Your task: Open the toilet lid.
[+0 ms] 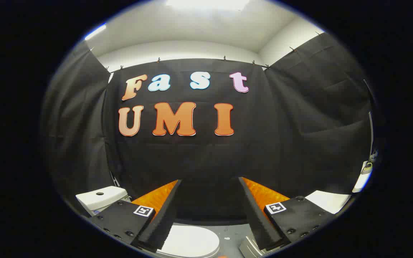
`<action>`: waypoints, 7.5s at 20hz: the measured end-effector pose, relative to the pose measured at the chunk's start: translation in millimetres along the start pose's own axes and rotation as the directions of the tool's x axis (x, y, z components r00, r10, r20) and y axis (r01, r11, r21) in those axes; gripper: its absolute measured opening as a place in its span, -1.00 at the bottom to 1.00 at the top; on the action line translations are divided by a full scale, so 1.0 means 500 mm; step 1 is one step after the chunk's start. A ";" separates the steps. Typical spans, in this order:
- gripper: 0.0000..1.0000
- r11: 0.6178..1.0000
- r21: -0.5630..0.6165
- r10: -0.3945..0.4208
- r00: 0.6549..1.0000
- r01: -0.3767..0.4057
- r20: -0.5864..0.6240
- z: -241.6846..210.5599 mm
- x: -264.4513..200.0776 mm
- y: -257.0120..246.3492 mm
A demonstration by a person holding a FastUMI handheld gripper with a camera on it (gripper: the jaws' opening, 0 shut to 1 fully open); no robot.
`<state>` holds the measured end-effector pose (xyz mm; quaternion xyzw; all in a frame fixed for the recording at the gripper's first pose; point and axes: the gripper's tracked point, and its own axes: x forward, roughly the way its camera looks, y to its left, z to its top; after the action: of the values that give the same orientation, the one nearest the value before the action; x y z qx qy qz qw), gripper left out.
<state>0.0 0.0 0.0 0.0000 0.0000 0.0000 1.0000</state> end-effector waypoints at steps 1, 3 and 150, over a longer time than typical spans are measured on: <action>0.95 1.000 0.002 -0.005 1.000 0.005 -0.002 -0.002 -0.004 -0.009; 0.95 1.000 0.019 -0.015 1.000 0.015 0.001 -0.006 -0.020 -0.024; -0.84 0.878 0.479 0.301 0.762 0.014 -0.574 -0.599 -0.026 0.467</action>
<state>-13.0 233.4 -299.6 0.2344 0.3360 0.0788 0.9088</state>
